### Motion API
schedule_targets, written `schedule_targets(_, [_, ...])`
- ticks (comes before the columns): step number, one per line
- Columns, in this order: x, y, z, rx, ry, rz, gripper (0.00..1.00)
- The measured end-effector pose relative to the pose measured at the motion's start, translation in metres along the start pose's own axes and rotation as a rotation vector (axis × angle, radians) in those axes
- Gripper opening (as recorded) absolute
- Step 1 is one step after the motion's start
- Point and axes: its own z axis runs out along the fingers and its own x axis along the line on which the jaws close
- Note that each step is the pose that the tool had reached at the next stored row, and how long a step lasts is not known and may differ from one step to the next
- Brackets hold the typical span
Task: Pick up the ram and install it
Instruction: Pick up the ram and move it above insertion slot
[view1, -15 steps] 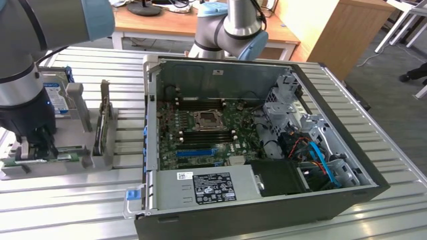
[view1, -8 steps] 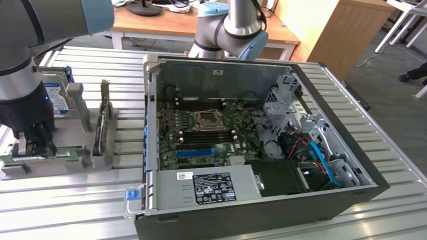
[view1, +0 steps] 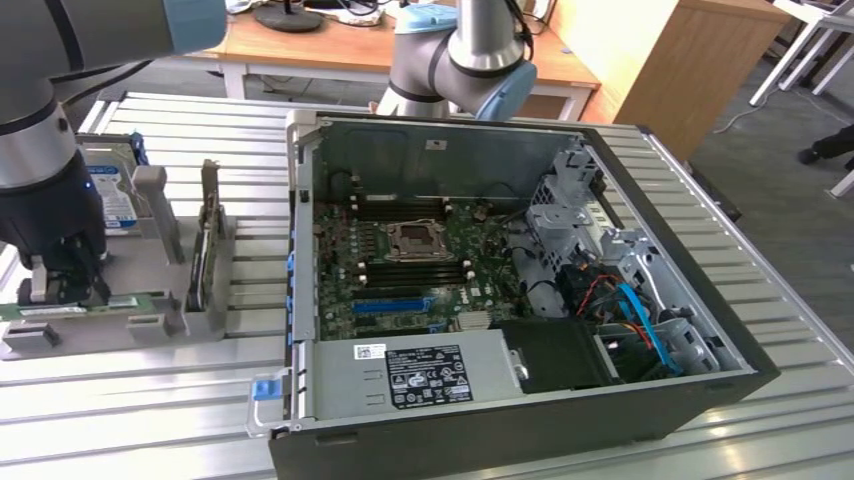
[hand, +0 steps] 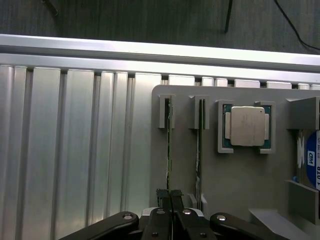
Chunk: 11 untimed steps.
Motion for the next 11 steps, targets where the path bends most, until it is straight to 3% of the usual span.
schedule_targets(11, [0.000,0.0002,-0.0175,0.0001,0.0000,0.000,0.12])
